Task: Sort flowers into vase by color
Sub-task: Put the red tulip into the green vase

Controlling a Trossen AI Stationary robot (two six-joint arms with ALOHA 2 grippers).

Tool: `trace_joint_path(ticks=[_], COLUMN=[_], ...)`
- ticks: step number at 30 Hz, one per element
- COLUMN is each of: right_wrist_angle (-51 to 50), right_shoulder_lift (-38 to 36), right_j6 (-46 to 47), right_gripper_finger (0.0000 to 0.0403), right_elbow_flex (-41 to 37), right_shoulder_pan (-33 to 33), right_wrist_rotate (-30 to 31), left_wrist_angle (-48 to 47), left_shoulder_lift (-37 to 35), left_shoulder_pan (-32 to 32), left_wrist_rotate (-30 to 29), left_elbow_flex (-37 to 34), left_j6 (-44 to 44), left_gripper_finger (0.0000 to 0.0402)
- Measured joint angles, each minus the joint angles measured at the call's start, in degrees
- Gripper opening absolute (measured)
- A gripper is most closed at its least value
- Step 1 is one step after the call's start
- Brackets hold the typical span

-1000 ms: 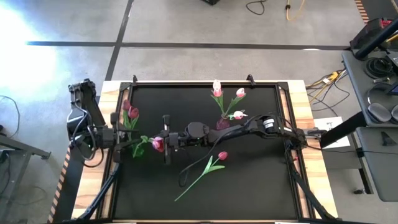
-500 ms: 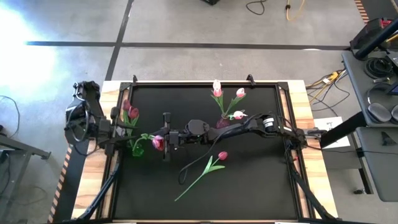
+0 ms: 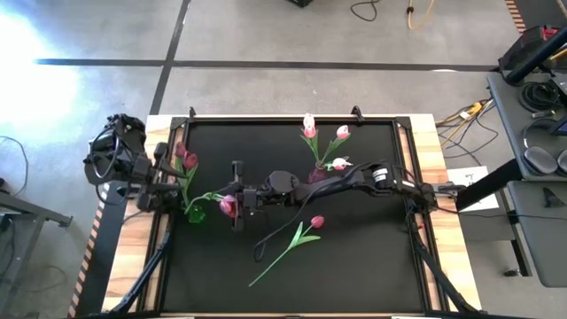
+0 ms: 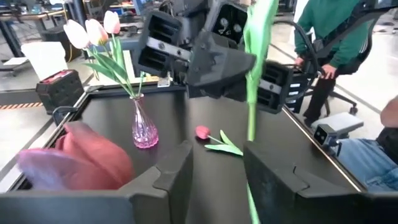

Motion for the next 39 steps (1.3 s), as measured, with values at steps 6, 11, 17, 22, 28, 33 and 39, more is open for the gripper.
trace_joint_path(ticks=[6,11,17,22,28,33,39], right_wrist_angle=[0.2,0.0,-0.5,-4.7,-5.3,-6.7,-6.8], right_shoulder_lift=[2.1,3.7,5.2,6.3,6.3,6.3,6.3], right_j6=[0.6,0.7,0.8,1.9,3.6,6.3,9.4], right_gripper_finger=[0.0011,0.0011,0.0011,0.0011,0.0011,0.0018,0.0079], right_elbow_flex=[1.3,3.3,5.4,6.8,7.5,8.2,8.9], right_shoulder_pan=[-0.8,-1.3,-1.8,-2.3,-2.6,-2.9,-3.0], right_wrist_rotate=[0.0,0.0,0.0,0.0,0.0,0.8,1.0], left_wrist_angle=[0.1,0.1,0.2,0.2,0.3,0.3,0.3], left_shoulder_lift=[-2.2,-2.9,-3.0,-2.9,-2.9,-2.8,-2.8], left_shoulder_pan=[0.0,0.0,0.0,0.0,0.0,0.0,0.0], left_wrist_rotate=[0.1,0.1,0.1,0.1,0.0,0.1,0.0], left_elbow_flex=[-0.5,-0.5,-0.6,-0.7,-1.0,-1.0,-1.0], left_j6=[1.3,1.4,1.7,1.7,1.9,1.9,1.9], left_gripper_finger=[0.0092,0.0078,0.0078,0.0078,0.0077,0.0077,0.0077])
